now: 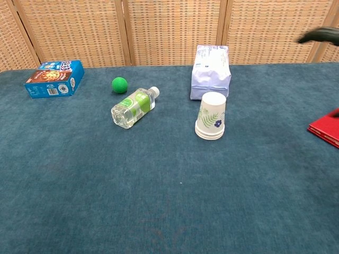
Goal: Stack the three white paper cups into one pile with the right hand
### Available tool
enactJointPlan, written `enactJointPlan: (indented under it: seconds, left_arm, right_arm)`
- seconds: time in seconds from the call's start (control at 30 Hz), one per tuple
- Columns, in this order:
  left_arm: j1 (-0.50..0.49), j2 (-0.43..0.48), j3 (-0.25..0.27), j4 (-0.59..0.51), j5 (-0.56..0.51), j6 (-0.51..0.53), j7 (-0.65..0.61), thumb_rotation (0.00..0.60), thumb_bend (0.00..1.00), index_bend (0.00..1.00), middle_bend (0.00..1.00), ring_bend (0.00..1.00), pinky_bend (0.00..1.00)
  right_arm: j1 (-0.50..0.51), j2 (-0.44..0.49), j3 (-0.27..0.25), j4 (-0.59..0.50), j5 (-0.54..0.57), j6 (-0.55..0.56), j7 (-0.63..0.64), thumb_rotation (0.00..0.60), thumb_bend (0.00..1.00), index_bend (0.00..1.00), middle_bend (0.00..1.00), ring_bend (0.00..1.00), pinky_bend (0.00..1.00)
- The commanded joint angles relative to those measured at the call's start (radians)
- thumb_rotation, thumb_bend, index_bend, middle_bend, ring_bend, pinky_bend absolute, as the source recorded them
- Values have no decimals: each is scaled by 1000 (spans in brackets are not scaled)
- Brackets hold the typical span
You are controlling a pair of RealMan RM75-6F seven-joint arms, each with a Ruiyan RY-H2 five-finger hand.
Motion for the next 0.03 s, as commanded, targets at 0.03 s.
enactJointPlan:
  seconds: [0.03]
  left_arm:
    - [4, -4, 5, 1, 14, 12, 6, 600, 123, 0, 0, 0, 0]
  right_arm:
    - [-126, 9, -62, 55, -76, 147, 37, 600, 0, 0, 0, 0, 0]
